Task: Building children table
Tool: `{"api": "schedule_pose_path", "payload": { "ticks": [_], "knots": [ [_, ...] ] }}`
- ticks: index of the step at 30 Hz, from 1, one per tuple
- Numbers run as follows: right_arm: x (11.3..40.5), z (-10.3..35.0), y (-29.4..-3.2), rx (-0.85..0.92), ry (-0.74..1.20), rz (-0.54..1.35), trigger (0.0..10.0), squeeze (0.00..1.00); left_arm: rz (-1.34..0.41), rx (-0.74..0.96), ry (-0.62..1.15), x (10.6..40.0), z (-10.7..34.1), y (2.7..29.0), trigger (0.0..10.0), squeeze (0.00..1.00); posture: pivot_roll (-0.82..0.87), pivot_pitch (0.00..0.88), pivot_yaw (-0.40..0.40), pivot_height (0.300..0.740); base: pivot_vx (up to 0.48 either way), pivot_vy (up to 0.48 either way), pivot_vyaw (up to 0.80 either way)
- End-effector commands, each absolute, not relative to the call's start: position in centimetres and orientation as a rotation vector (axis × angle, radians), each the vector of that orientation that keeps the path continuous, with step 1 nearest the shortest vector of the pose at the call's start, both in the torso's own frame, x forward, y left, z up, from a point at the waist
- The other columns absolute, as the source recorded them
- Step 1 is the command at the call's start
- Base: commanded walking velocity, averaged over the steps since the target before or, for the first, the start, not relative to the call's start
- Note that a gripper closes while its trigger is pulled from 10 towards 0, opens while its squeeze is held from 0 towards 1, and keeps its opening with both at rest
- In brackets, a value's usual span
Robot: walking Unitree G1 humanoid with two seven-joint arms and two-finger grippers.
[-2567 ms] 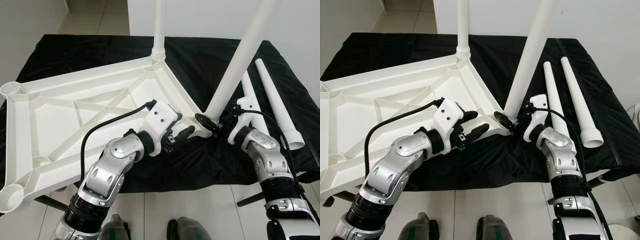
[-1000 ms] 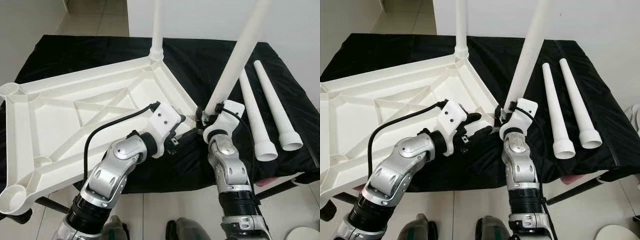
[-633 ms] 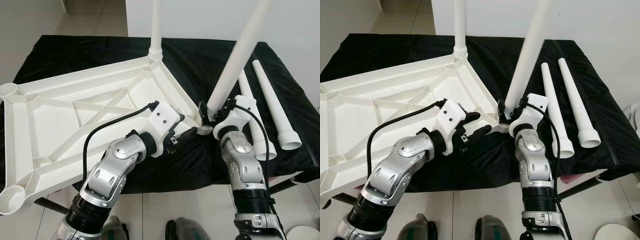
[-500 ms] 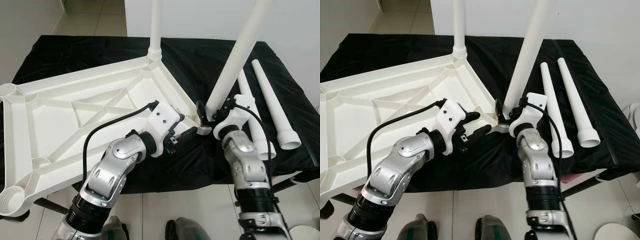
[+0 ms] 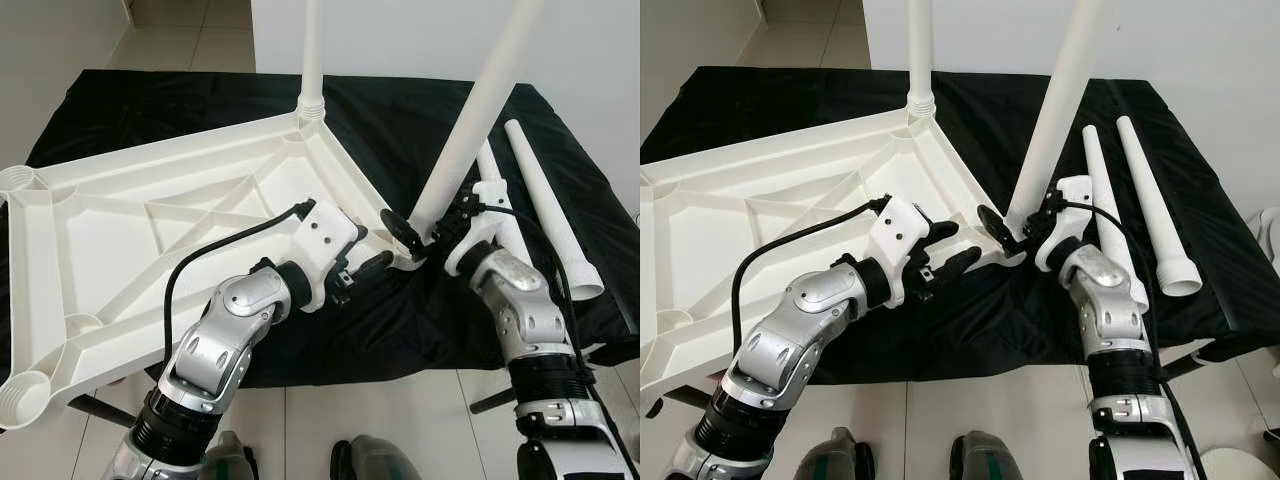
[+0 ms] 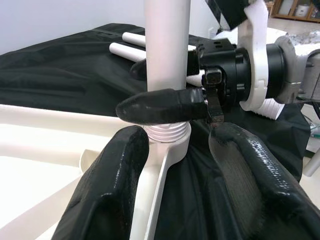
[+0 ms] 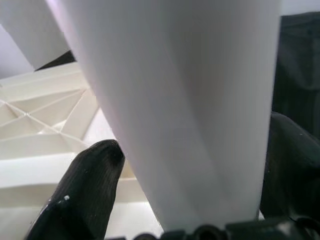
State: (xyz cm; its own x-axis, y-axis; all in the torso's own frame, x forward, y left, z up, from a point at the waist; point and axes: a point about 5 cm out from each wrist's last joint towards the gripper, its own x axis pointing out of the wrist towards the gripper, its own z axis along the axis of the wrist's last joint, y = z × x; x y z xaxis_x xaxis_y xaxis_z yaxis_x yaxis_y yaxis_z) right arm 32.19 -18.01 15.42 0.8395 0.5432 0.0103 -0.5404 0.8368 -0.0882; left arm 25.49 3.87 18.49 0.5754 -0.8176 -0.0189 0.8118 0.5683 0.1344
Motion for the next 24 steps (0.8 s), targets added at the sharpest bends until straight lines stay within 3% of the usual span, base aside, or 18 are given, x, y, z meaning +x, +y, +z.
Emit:
{"api": "schedule_pose_path", "payload": {
  "ticks": [1,2,3,14,15,24],
  "knots": [
    [32.2,15.3,-18.2,-0.096,-0.035,0.582,7.7,0.0,-0.919,0.135,-0.058,25.7,18.7,4.0,10.0,0.0,-0.11,0.026,-0.039,0.74,0.0,0.0,0.0],
    [32.3,15.0,-18.4,-0.114,-0.026,0.587,2.6,0.0,-0.918,0.135,-0.058,25.7,18.7,4.0,10.0,0.0,-0.11,0.026,-0.037,0.74,0.0,0.0,0.0],
    [32.4,14.8,-18.7,-0.124,-0.015,0.59,0.0,0.0,-0.917,0.136,-0.057,25.7,18.7,4.1,10.0,0.0,-0.1,0.025,-0.035,0.74,0.0,0.0,0.0],
    [32.3,13.9,-19.4,-0.133,0.009,0.624,0.0,0.0,-0.929,0.141,-0.053,25.6,18.6,4.1,10.0,0.0,-0.11,0.015,-0.027,0.74,0.0,0.0,0.0],
    [32.2,13.9,-19.4,-0.141,0.008,0.611,10.0,0.0,-0.933,0.141,-0.055,25.6,18.6,4.0,10.0,0.0,-0.12,0.012,-0.024,0.74,0.0,0.0,0.0],
    [32.6,13.7,-19.3,-0.11,0.036,0.44,10.0,0.0,-0.953,0.143,-0.054,25.5,18.6,3.8,10.0,0.0,-0.13,0.007,-0.016,0.74,0.0,0.0,0.0]
  ]
}}
